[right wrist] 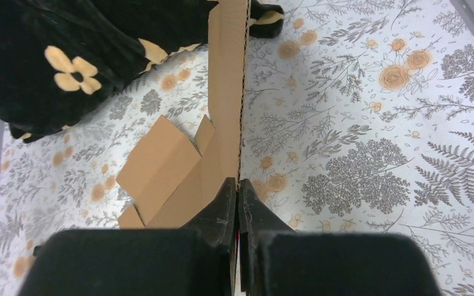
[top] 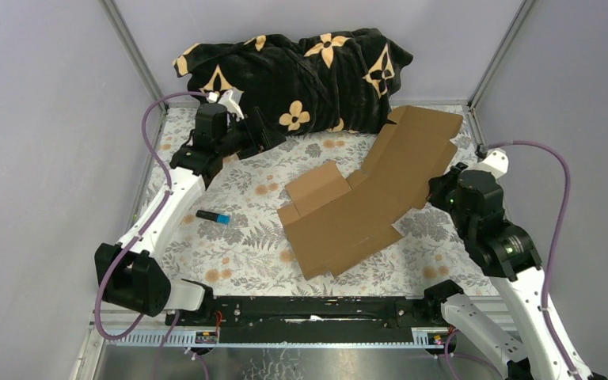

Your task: Fold the paper box

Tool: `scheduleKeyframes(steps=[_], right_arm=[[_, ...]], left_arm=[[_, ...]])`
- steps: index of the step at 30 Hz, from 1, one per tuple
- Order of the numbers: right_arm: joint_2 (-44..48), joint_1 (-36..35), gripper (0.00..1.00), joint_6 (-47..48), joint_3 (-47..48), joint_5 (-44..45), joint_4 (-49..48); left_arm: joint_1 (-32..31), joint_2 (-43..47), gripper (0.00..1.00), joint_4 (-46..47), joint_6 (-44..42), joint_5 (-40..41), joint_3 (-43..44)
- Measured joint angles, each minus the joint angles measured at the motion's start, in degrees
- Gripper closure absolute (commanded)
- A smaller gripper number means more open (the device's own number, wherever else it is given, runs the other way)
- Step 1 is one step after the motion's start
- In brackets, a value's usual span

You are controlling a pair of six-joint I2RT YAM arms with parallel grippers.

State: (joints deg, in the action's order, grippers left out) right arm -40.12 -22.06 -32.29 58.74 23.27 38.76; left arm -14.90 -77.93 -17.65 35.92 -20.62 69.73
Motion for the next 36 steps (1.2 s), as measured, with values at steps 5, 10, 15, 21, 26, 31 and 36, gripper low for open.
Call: scheduleKeyframes(steps=[5, 10, 15, 21, 26, 31, 36], right_arm=[[1.11, 0.00, 1.00, 1.22, 6.03, -1.95, 4.46], [2.82, 0.00, 1.00, 2.93, 9.53, -4.70, 6.88], [1.01, 0.00, 1.00, 5.64, 8.98, -11.52, 4.00], [-6.32, 0.00, 1.00, 8.98, 8.04, -20.17, -4.63], [-9.66, 0.00, 1.00, 11.56, 7.48, -25.70, -11.45], [-10.86, 0.00, 1.00, 12.66, 6.03, -27.39, -18.75], [-16.76, 0.00, 1.00, 13.46, 4.94, -26.08, -25.38]], left_arm=[[0.13, -0.26, 0.14, -0.04, 0.22, -0.22, 1.09], [0.15, -0.28, 0.14, -0.15, 0.46, -0.42, 1.07], [0.74, -0.17, 0.14, -0.39, 0.42, -0.46, 1.07], [3.82, 0.81, 0.13, -1.90, -0.04, -0.90, 0.92], [6.84, 1.97, 0.13, -2.73, -0.87, -1.53, 0.28], [9.09, 2.12, 0.13, -2.97, -1.38, -2.51, -0.87], [10.14, 1.66, 0.13, -2.89, -1.81, -3.04, -1.22]])
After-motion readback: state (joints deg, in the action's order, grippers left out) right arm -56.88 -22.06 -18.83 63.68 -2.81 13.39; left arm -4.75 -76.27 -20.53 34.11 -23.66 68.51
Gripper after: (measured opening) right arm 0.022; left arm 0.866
